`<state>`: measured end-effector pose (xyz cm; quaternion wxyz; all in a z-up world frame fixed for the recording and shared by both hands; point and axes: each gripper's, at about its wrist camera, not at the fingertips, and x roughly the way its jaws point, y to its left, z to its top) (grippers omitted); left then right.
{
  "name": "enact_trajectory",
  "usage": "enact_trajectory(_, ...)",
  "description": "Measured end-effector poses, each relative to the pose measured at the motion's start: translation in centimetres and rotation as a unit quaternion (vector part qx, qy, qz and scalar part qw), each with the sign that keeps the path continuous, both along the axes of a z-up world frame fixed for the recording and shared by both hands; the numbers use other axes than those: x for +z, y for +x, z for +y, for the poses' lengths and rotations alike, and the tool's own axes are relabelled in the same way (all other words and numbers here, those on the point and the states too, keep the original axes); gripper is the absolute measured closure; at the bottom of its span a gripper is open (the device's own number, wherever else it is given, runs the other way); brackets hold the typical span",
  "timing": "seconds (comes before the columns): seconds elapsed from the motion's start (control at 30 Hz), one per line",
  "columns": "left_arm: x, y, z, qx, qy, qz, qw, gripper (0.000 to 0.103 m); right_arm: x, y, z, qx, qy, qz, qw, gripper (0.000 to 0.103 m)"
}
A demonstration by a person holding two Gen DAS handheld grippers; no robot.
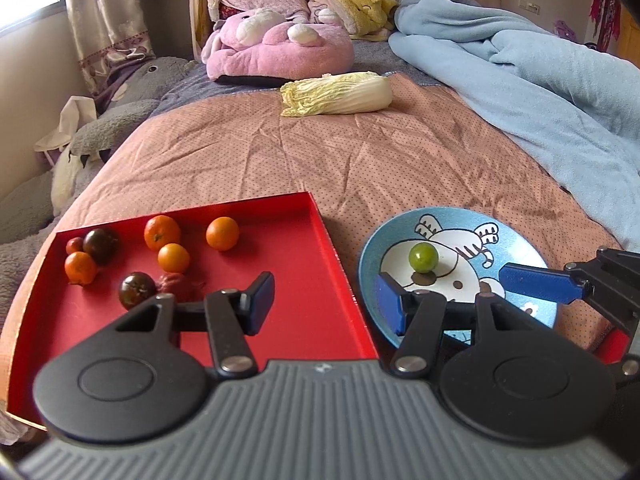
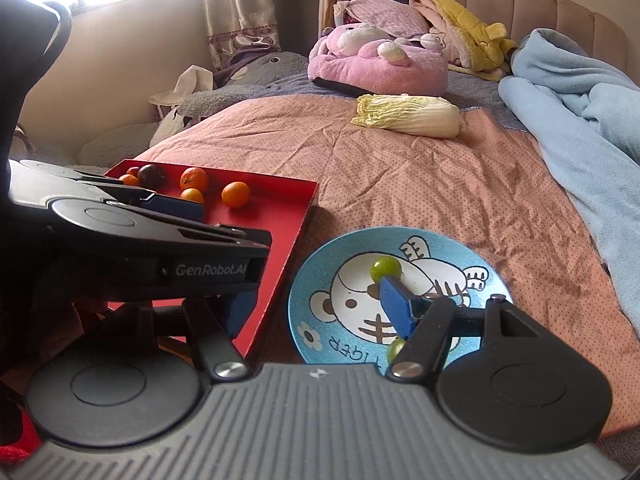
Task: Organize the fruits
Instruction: 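Return to the tray and grasp the wrinkled red tomato with the right tool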
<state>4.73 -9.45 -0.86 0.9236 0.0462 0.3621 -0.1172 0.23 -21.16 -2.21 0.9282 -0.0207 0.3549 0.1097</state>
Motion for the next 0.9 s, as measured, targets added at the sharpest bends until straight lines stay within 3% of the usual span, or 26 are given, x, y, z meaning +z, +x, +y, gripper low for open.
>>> enact_trajectory(0.43,-1.1,0.7,6.7,0.073,-0.001,0.010,0.9973,0.045,-1.1,2.9,5.0,0.056,0.006,0.013,0.998,0.030)
enact_trajectory(0.9,-2.8,2.0,13.9,0.154,-0.021,0.034,0.9873,0.045,-2.5,6.1,10.5,0.120,-0.005,0.022,0.992,0.031)
